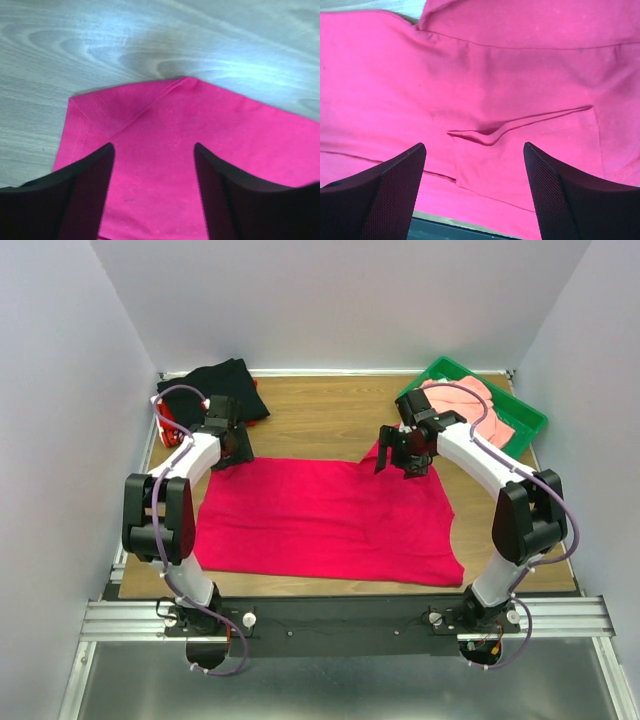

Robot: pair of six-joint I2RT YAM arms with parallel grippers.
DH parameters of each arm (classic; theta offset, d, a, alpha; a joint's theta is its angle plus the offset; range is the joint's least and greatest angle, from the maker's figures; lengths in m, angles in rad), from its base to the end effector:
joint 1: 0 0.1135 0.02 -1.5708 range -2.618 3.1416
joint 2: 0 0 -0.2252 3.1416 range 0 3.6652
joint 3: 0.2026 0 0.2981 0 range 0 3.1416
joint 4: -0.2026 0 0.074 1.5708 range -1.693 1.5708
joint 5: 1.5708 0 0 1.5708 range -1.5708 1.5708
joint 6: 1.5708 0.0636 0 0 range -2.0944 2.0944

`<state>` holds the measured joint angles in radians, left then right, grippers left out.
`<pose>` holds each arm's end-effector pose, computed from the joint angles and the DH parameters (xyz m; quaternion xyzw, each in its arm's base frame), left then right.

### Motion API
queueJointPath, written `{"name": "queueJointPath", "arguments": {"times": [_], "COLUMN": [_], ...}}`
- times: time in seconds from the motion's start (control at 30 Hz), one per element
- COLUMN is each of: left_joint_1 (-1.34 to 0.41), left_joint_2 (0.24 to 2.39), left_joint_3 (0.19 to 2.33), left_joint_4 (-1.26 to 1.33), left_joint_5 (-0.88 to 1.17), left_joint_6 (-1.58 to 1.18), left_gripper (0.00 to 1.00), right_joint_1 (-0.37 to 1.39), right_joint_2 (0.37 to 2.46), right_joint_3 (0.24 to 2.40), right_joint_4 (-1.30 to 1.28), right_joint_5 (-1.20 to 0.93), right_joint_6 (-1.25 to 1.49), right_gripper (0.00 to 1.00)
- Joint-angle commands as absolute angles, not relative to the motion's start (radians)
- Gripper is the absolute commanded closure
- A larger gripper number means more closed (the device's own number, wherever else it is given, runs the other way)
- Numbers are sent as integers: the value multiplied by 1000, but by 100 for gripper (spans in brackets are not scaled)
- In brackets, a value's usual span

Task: Fold and stack the t-shirts
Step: Fold the tshirt

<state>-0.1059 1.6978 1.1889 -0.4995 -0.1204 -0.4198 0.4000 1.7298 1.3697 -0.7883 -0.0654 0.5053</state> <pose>0.4044 -0.0353 0.1310 -0.1664 0.9446 -0.0162 0.2825 0.3727 0.1621 0.1637 0.0446 0.9763 0.1204 0.1744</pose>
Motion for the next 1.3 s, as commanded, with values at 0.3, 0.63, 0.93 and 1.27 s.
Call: {"name": "queueJointPath", "arguments": {"times": [0.3, 0.63, 0.93, 1.27], "left_joint_1": [-80, -69, -61, -43], "left_joint_2": [1790, 1845, 1848, 1842], "left_joint_3": [1201, 1197, 1197, 1181], "left_joint_4": [-511, -483, -471, -459], "left_joint_5": [-252, -230, -245, -253], "left_joint_6": [-333, -334, -339, -334], "left_gripper": [36, 42, 53, 74], "right_joint_1": [402, 400, 402, 402], "right_joint_2": [1792, 1816, 1813, 1813], "right_joint_3": [1419, 1445, 1445, 1447], "right_joint_4": [-834, -850, -853, -856], "right_joint_5": [23, 29, 38, 55], "right_joint_6": [509, 502, 503, 508], "right_gripper": [14, 14, 14, 14]}}
